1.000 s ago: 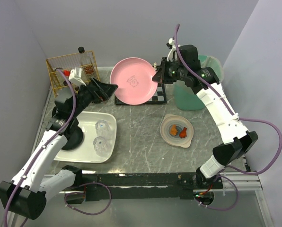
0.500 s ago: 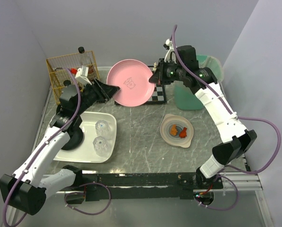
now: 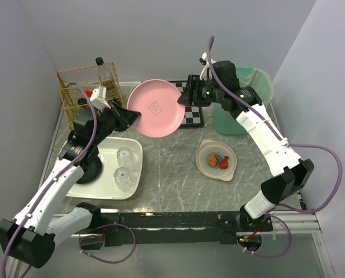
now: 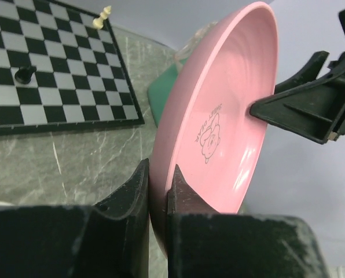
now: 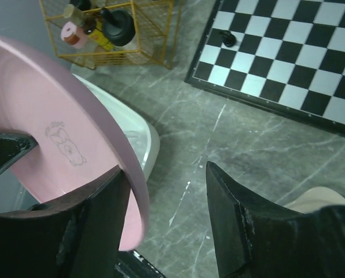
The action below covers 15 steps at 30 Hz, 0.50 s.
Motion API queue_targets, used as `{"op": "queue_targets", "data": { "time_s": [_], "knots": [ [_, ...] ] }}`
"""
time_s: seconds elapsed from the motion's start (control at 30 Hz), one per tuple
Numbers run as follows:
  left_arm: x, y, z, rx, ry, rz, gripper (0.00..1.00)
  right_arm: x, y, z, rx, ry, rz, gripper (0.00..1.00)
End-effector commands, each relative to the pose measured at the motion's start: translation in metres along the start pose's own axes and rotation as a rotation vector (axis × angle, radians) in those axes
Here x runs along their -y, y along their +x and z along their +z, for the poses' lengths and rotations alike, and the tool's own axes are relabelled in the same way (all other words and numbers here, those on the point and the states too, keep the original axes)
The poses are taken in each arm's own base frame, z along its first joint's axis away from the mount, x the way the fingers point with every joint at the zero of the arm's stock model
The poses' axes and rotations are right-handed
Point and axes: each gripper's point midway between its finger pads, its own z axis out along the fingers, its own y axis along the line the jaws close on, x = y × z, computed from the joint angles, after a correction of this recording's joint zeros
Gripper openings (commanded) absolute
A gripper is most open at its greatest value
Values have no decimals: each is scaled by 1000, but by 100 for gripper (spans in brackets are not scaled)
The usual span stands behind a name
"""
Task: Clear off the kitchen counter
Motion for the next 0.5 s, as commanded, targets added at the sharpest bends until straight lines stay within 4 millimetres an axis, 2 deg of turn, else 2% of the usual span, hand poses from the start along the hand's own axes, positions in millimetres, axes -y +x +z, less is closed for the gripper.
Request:
{"op": "queue_targets", "data": {
  "time_s": [0.0,0.07,0.17,0.2,0.37,0.47],
  "knots": [
    [-24,-14,-12,78,-154,-43,1,18,-37,-42,205,111,27,61],
    [-40,-14,-20,89,-219,-85,1,30,-38,-49,235,125,55,62],
    [-75,-13,-40,131,-335,-181,1,40,-31,-53,233,109,90,63],
    [-96,-13,-51,154,-398,-228,1,43,-29,-53,228,108,100,63],
    [-165,-1,-107,248,-651,-399,1,54,-19,-53,205,104,111,63],
    [-180,8,-136,306,-758,-474,1,57,-16,-55,205,99,114,63]
  ]
}}
